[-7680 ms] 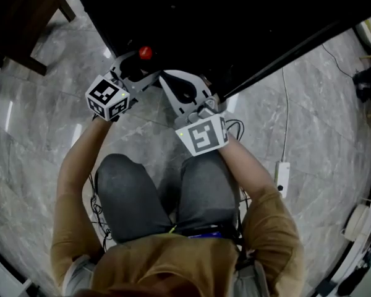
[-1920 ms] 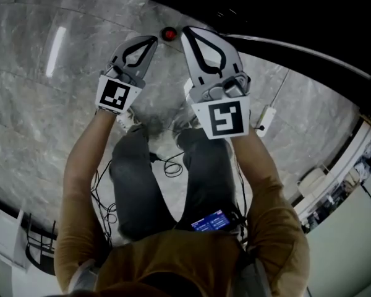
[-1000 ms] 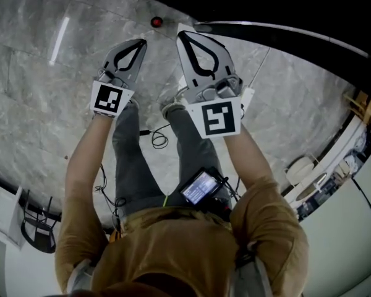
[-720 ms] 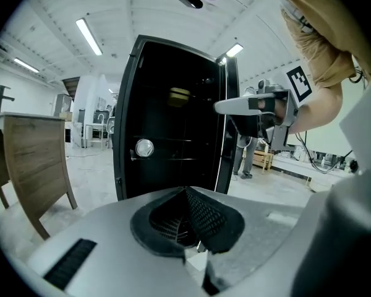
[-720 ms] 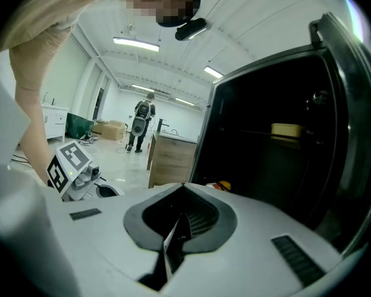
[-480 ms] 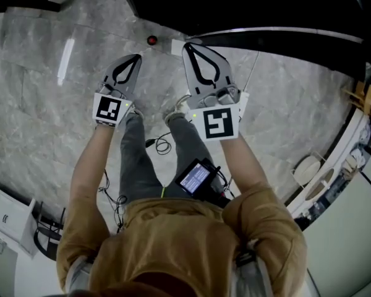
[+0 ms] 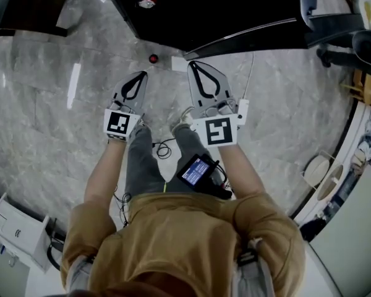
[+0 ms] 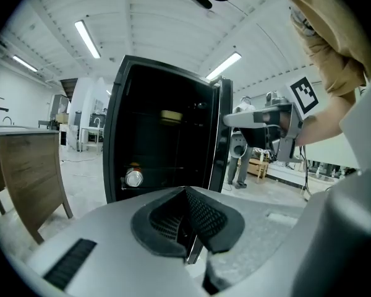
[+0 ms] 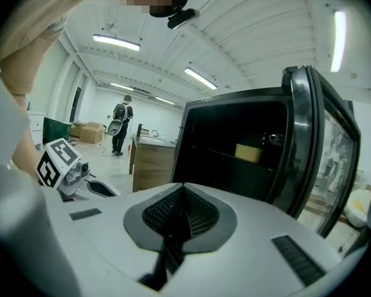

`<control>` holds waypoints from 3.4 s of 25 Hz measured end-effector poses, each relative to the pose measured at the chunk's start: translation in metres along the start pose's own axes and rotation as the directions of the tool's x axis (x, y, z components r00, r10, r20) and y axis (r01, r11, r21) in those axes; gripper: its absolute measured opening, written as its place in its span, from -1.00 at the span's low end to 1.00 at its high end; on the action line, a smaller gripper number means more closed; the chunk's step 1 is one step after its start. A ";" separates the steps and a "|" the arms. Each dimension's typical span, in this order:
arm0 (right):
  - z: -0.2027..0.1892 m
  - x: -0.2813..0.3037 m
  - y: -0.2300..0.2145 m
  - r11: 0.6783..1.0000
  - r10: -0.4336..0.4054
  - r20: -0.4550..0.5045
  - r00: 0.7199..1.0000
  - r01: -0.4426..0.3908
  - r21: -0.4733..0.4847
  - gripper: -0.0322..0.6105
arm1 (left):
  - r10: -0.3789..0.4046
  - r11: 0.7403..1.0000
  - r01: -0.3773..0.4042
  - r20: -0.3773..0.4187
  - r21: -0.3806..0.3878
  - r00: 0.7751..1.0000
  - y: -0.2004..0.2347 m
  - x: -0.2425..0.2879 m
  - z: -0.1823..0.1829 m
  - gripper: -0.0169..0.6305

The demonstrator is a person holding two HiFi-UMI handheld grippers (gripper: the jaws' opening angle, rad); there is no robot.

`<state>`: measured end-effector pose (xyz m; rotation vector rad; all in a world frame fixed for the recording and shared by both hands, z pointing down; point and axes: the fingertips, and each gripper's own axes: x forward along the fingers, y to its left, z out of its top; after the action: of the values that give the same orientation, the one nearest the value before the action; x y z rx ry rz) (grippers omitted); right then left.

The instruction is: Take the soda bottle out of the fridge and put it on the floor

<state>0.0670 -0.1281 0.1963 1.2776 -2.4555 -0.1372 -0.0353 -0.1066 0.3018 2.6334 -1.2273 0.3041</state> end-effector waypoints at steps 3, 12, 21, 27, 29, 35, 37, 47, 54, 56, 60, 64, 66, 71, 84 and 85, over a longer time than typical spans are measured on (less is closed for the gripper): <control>0.014 -0.006 -0.001 0.998 -0.025 0.034 0.999 0.023 0.057 -0.94 | 0.004 1.000 -0.004 0.019 -0.007 1.000 -0.002 -0.011 0.018 -0.94; 0.081 -0.040 -0.006 0.994 -0.068 0.097 0.993 0.058 0.096 -0.94 | 0.046 0.999 -0.043 0.108 -0.024 0.993 -0.011 -0.053 0.098 -0.94; 0.123 -0.068 -0.027 0.982 -0.119 0.126 0.985 0.099 0.158 -0.94 | 0.073 0.996 -0.061 0.181 -0.071 0.981 -0.007 -0.082 0.182 -0.94; 0.159 -0.090 -0.043 0.979 -0.142 0.179 0.974 0.112 0.168 -0.94 | 0.050 0.997 -0.035 0.248 -0.065 0.968 -0.020 -0.098 0.237 -0.94; 0.171 -0.099 -0.052 0.976 -0.158 0.194 0.968 0.124 0.177 -0.94 | 0.039 0.998 -0.024 0.260 -0.060 0.965 -0.023 -0.106 0.254 -0.94; 0.202 -0.138 -0.084 0.962 -0.225 0.247 0.943 0.176 0.207 -0.94 | 0.042 0.999 -0.032 0.284 -0.042 0.958 -0.024 -0.139 0.290 -0.94; 0.208 -0.152 -0.095 0.957 -0.253 0.259 0.932 0.202 0.207 -0.94 | 0.060 0.998 -0.051 0.306 -0.038 0.950 -0.024 -0.152 0.301 -0.94; 0.219 -0.204 -0.119 0.940 -0.319 0.271 0.908 0.267 0.212 -0.94 | 0.163 0.987 -0.154 0.378 -0.052 0.912 -0.015 -0.201 0.340 -0.94; 0.217 -0.224 -0.133 0.929 -0.349 0.266 0.899 0.294 0.226 -0.93 | 0.201 0.979 -0.196 0.381 -0.052 0.902 -0.015 -0.215 0.344 -0.94; 0.213 -0.227 -0.136 0.928 -0.352 0.260 0.899 0.299 0.223 -0.93 | 0.214 0.976 -0.210 0.387 -0.052 0.897 -0.015 -0.220 0.347 -0.94; 0.212 -0.230 -0.136 0.928 -0.351 0.247 0.903 0.301 0.220 -0.93 | 0.218 0.976 -0.212 0.391 -0.059 0.894 -0.014 -0.220 0.350 -0.94; 0.219 -0.226 -0.132 0.937 -0.329 0.258 0.908 0.278 0.213 -0.93 | 0.208 0.978 -0.199 0.398 -0.066 0.893 -0.018 -0.213 0.352 -0.94; 0.229 -0.225 -0.130 0.941 -0.321 0.293 0.901 0.268 0.206 -0.93 | 0.206 0.978 -0.194 0.406 -0.070 0.890 -0.020 -0.212 0.353 -0.94; 0.238 -0.223 -0.126 0.947 -0.306 0.306 0.901 0.255 0.196 -0.94 | 0.240 0.971 -0.222 0.418 -0.094 0.876 -0.008 -0.223 0.355 -0.94; 0.242 -0.219 -0.123 0.944 -0.286 0.299 0.910 0.214 0.251 -0.93 | 0.232 0.972 -0.219 0.411 -0.080 0.882 -0.005 -0.219 0.361 -0.94; 0.243 -0.217 -0.122 0.942 -0.284 0.301 0.910 0.206 0.265 -0.93 | 0.233 0.972 -0.219 0.409 -0.082 0.882 -0.003 -0.219 0.361 -0.94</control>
<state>0.1863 -0.0442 -0.1198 1.7987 -2.6380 -0.1522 -0.1368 -0.0482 -0.1034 2.6070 -1.6582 -0.2616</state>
